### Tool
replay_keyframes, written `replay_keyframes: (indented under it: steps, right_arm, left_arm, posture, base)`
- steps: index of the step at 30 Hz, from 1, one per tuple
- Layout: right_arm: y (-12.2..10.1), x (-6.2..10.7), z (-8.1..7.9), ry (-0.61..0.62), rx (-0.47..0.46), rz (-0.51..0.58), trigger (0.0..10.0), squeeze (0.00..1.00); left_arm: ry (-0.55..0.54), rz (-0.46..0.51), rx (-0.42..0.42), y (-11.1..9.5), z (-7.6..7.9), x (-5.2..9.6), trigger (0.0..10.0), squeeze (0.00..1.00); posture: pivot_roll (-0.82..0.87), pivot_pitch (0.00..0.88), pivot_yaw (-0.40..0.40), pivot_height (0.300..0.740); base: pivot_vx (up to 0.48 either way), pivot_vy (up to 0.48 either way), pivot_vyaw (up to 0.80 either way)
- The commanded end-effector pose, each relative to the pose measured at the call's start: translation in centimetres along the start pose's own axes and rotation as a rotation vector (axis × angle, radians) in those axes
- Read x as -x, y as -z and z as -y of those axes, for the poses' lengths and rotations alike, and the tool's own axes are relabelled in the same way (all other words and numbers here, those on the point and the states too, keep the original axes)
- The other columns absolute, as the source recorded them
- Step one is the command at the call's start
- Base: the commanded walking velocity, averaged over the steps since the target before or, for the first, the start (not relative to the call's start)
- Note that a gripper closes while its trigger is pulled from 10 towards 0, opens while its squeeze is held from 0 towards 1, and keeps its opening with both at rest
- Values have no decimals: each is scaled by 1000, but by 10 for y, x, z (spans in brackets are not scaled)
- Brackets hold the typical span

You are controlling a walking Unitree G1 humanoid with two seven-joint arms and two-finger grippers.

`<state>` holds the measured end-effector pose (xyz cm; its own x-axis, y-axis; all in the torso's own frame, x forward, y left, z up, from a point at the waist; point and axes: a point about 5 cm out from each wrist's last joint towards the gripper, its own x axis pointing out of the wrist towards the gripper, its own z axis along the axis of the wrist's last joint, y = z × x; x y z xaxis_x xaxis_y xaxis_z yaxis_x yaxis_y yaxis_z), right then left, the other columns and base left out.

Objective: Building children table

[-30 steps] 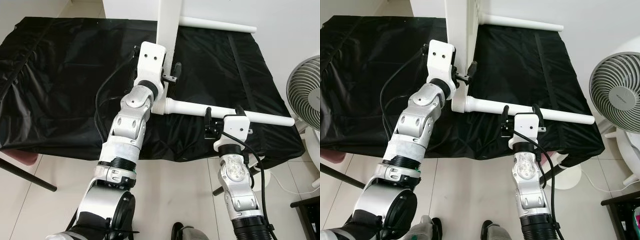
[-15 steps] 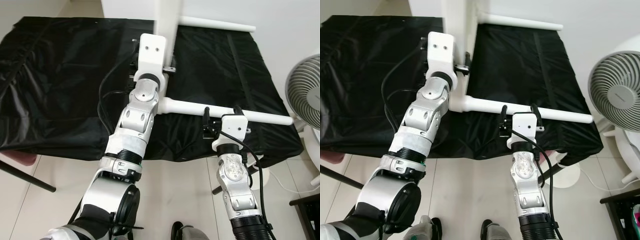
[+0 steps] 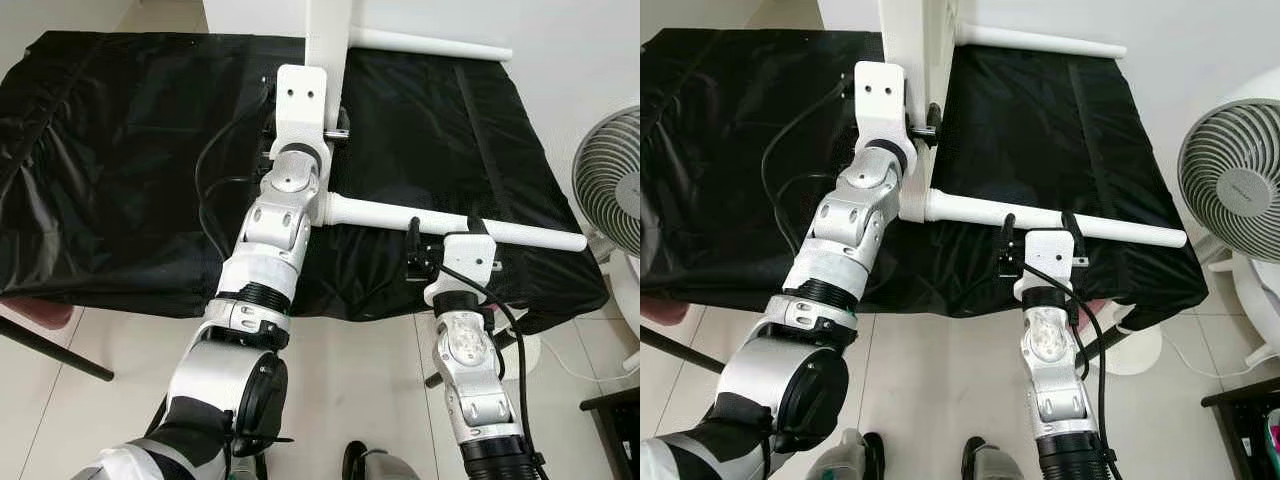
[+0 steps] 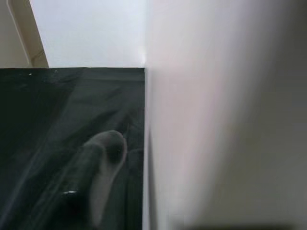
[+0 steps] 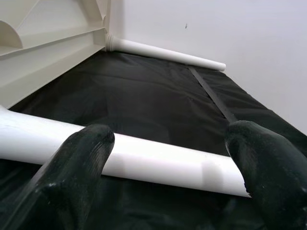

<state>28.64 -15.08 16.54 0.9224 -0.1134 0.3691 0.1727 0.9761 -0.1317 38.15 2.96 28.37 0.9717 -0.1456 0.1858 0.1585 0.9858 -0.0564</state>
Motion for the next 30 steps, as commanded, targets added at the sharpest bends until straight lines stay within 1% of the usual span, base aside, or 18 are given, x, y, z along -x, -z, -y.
replay_keyframes:
  steps: [1, 3, 6, 8, 10, 11, 15, 17, 18, 19, 20, 21, 23, 24, 25, 27, 28, 30]
  right_arm:
    - [2, 4, 1, 6, 4, -19, 10000, 0]
    - [2, 4, 0, 8, 4, -21, 10000, 0]
    - [2, 5, 0, 9, 4, -21, 10000, 0]
    - [2, 6, 0, 13, 4, -23, 10000, 0]
    - [2, 6, 0, 13, 4, -23, 10000, 0]
    - [2, 8, 0, 16, 3, -27, 10000, 0]
    - [4, 9, -1, 17, 1, -34, 10000, 0]
    - [4, 9, -2, 15, -1, -35, 10000, 0]
    - [4, 9, -2, 15, -1, -35, 10000, 0]
    - [4, 9, -3, 14, -2, -35, 10000, 0]
    - [4, 9, -3, 14, -2, -35, 10000, 0]
    - [4, 9, -3, 15, -3, -34, 10000, 0]
    - [3, 9, -3, 18, -4, -33, 10000, 0]
    - [3, 9, -3, 18, -4, -33, 10000, 0]
    - [4, 9, -3, 19, -3, -34, 10000, 0]
    - [4, 9, -3, 19, -3, -36, 10000, 0]
    - [4, 9, -3, 19, -3, -36, 10000, 0]
    - [4, 9, -4, 19, -5, -35, 10000, 0]
  left_arm:
    - [-221, -45, 109, 4, 41, 12, 0, 0]
    - [-200, -21, 104, 3, 40, 12, 0, 0]
    - [-192, -12, 100, 2, 40, 12, 0, 0]
    - [-183, 5, 71, 3, 38, 13, 0, 0]
    - [-183, 5, 71, 3, 38, 13, 0, 0]
    - [-184, 19, 36, 6, 30, 14, 0, 0]
    - [-189, 28, -12, 11, 17, 15, 0, 0]
    - [-197, 45, -44, 11, 7, 16, 0, 0]
    - [-197, 45, -44, 11, 7, 16, 0, 0]
    - [-201, 52, -60, 11, 1, 16, 0, 0]
    - [-201, 52, -60, 11, 1, 16, 0, 0]
    - [-208, 66, -87, 10, -8, 16, 0, 0]
    - [-221, 78, -115, 10, -23, 18, 0, 0]
    - [-221, 78, -115, 10, -23, 18, 0, 0]
    - [-229, 80, -134, 11, -32, 20, 0, 0]
    - [-241, 83, -159, 12, -45, 23, 0, 0]
    - [-241, 83, -159, 12, -45, 23, 0, 0]
    - [-271, 84, -190, 12, -64, 30, 0, 0]
  posture:
    - [50, 217, 30, 740]
    - [49, 218, 32, 740]
    - [48, 218, 33, 740]
    - [51, 221, 39, 740]
    - [51, 221, 39, 740]
    - [55, 222, 42, 740]
    - [66, 223, 46, 740]
    - [75, 225, 48, 740]
    - [75, 225, 48, 740]
    - [75, 225, 48, 740]
    - [75, 225, 48, 740]
    - [81, 224, 51, 740]
    - [87, 222, 52, 740]
    - [87, 222, 52, 740]
    - [90, 222, 52, 740]
    - [97, 224, 50, 740]
    - [97, 224, 50, 740]
    - [105, 225, 47, 740]
  base:
    - [0, 0, 0]
    - [0, 0, 0]
    - [0, 0, 0]
    - [0, 0, 0]
    - [0, 0, 0]
    - [0, 0, 0]
    - [0, 0, 0]
    - [0, 0, 0]
    - [0, 0, 0]
    - [0, 0, 0]
    - [0, 0, 0]
    - [0, 0, 0]
    - [0, 0, 0]
    - [0, 0, 0]
    - [0, 0, 0]
    - [0, 0, 0]
    - [0, 0, 0]
    - [0, 0, 0]
